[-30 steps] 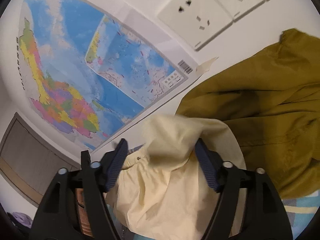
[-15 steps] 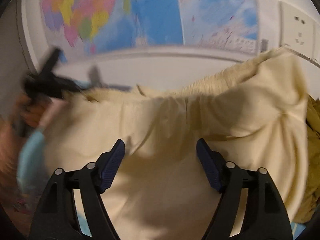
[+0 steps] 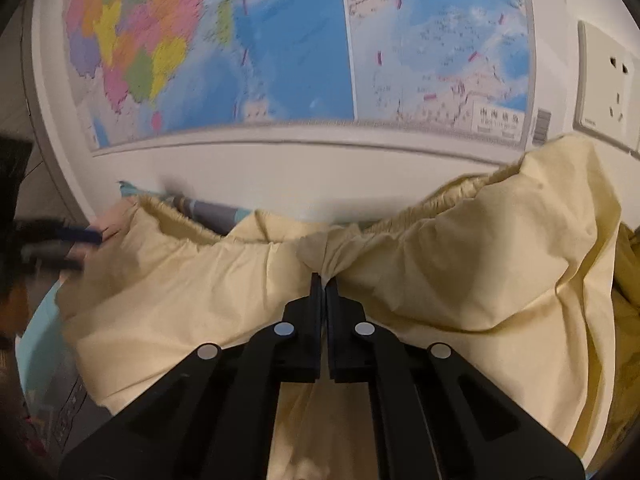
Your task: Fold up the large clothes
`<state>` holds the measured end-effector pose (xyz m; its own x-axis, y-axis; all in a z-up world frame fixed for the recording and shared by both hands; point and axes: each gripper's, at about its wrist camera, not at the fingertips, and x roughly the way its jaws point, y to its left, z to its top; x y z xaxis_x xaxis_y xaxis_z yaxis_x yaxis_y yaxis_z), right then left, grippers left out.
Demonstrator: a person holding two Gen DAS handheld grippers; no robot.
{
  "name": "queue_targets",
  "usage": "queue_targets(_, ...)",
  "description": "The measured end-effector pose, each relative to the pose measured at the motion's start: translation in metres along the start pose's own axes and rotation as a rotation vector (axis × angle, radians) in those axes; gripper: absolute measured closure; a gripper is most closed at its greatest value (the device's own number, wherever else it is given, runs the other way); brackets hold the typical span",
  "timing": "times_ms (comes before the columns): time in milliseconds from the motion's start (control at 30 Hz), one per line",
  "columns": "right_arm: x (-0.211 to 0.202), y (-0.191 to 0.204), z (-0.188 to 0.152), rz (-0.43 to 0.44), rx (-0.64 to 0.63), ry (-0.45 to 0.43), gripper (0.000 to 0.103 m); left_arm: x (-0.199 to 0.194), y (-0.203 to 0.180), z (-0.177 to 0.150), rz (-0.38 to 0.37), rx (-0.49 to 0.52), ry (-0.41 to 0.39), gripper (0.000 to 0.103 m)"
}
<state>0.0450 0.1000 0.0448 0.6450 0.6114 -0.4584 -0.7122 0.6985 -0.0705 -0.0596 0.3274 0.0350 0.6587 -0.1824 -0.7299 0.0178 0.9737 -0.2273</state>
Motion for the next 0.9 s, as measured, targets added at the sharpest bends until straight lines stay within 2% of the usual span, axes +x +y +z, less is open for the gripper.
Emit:
queue_targets(33,0.006,0.000,-0.001,-0.005,-0.002,0.017,0.101,0.012,-0.009,-0.004,0.019,0.037,0.032,0.025)
queue_targets(100,0.021,-0.006,-0.005,0.012,0.039,0.072,0.100,0.036,-0.019,-0.011,0.083,0.091,0.076,0.047)
queue_targets(133,0.022,-0.008,-0.006,0.014,0.046,0.079,0.099,0.049,-0.021,-0.014,0.145,0.112,0.094,0.053)
queue_targets(167,0.019,-0.011,-0.007,0.023,0.060,0.077,0.097,0.060,-0.018,-0.016,0.174,0.101,0.110,0.059)
queue_targets(233,0.004,-0.014,-0.009,0.056,0.072,0.058,0.088,0.068,-0.007,-0.017,0.189,0.046,0.103,0.060)
queue_targets(267,-0.012,-0.014,-0.012,0.066,0.066,0.033,0.073,0.064,-0.002,-0.018,0.189,0.008,0.083,0.060)
queue_targets(300,-0.032,-0.016,-0.016,0.076,0.063,-0.008,0.050,0.057,0.002,-0.019,0.177,-0.020,0.065,0.058)
queue_targets(333,-0.050,-0.018,-0.021,0.084,0.059,-0.052,0.043,0.041,0.006,-0.024,0.159,-0.052,0.022,0.054)
queue_targets(367,-0.066,-0.021,-0.028,0.078,0.056,-0.089,0.036,0.026,0.007,-0.029,0.160,-0.057,-0.026,0.045)
queue_targets(400,-0.089,-0.028,-0.038,0.063,0.060,-0.124,0.030,0.007,0.007,-0.037,0.174,-0.045,-0.095,0.027)
queue_targets(433,-0.106,-0.036,-0.048,0.054,0.073,-0.145,0.027,-0.016,0.007,-0.049,0.227,-0.032,-0.176,0.017)
queue_targets(467,-0.120,-0.045,-0.059,0.036,0.094,-0.162,0.022,-0.033,0.010,-0.060,0.272,-0.039,-0.224,0.012)
queue_targets(500,-0.133,-0.057,-0.072,0.013,0.114,-0.171,0.018,-0.046,0.017,-0.070,0.296,-0.056,-0.244,0.012)
queue_targets(600,-0.152,-0.095,-0.118,-0.055,0.203,-0.129,0.010,-0.061,0.044,-0.093,0.348,-0.121,-0.227,0.010)
queue_targets(667,-0.146,-0.114,-0.139,-0.017,0.282,-0.077,0.010,-0.062,0.058,-0.112,0.339,-0.166,-0.172,0.009)
queue_targets(767,-0.127,-0.126,-0.160,0.042,0.327,-0.025,0.010,-0.050,0.071,-0.126,0.260,-0.208,-0.127,0.009)
queue_targets(833,-0.111,-0.123,-0.161,0.089,0.330,-0.006,0.010,-0.041,0.068,-0.128,0.161,-0.204,-0.115,0.009)
queue_targets(867,-0.102,-0.122,-0.160,0.103,0.326,0.004,0.011,-0.034,0.063,-0.128,0.149,-0.187,-0.111,0.009)
queue_targets(900,-0.092,-0.119,-0.158,0.103,0.315,0.021,0.017,-0.029,0.061,-0.130,0.167,-0.178,-0.111,0.011)
